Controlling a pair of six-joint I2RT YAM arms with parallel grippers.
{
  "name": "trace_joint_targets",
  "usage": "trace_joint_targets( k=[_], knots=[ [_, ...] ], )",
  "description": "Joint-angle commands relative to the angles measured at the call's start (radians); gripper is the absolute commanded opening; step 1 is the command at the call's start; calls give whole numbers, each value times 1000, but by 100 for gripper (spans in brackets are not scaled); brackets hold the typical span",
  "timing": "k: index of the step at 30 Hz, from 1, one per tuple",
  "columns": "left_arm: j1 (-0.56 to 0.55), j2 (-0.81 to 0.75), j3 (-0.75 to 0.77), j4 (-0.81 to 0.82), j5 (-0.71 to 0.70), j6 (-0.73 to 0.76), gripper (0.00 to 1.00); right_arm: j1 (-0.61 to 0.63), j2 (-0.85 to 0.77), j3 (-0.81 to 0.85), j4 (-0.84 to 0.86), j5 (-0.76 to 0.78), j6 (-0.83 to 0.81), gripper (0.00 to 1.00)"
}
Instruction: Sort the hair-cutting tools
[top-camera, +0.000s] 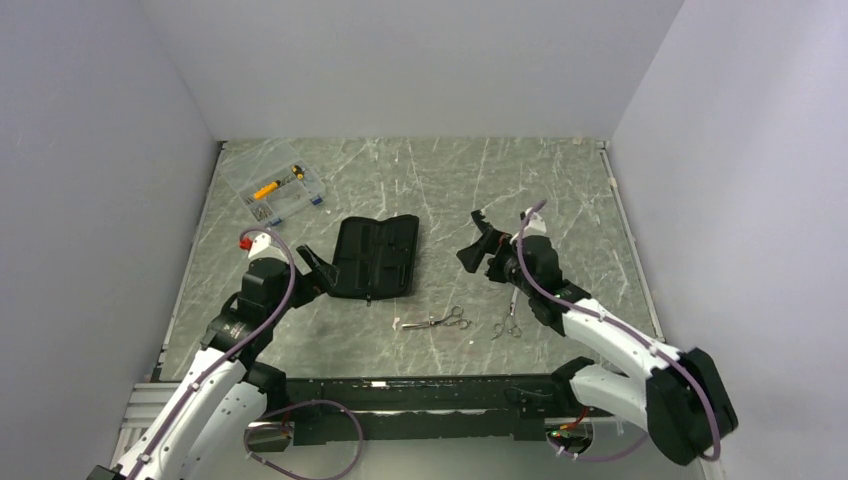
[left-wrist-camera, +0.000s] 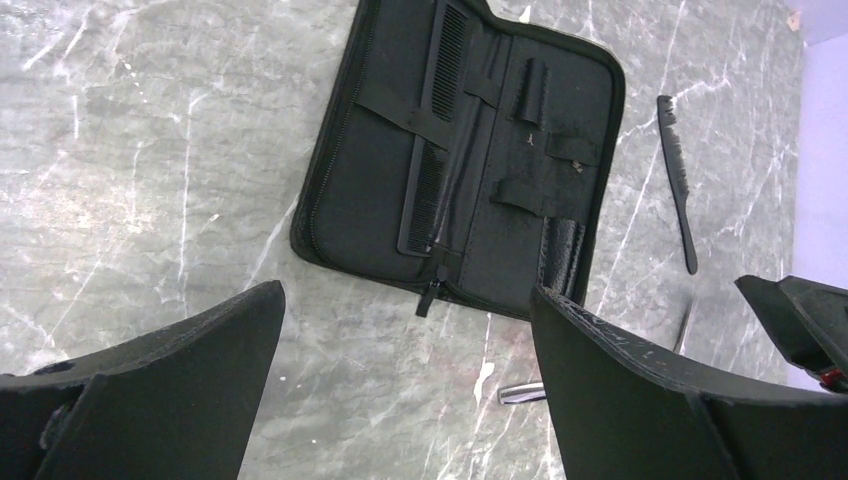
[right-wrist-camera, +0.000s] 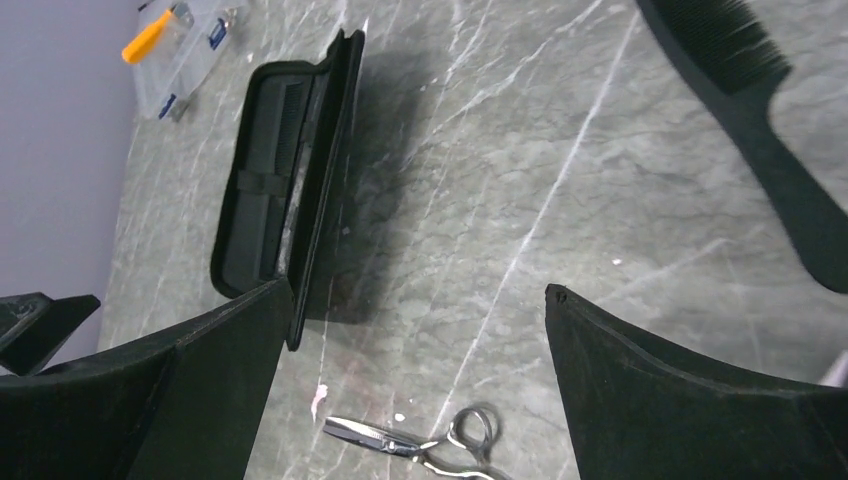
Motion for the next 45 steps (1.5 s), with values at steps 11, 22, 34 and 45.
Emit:
trace_joint_targets(
  k=[11,22,34,45],
  knots=[
    [-1,-37,-57,90,-22,-51,99,45,394,181,219,-103,7,100],
    [-1,-59,-119,165,65,-78,99,113,597,244,365,-226,31,98],
    [-1,-123,-166,127,56,-104,99,141,719,276,490,-362,97,90],
    [-1,-132,-193,143,64,-95,99,175,799,357,423,-383,68,74]
  ],
)
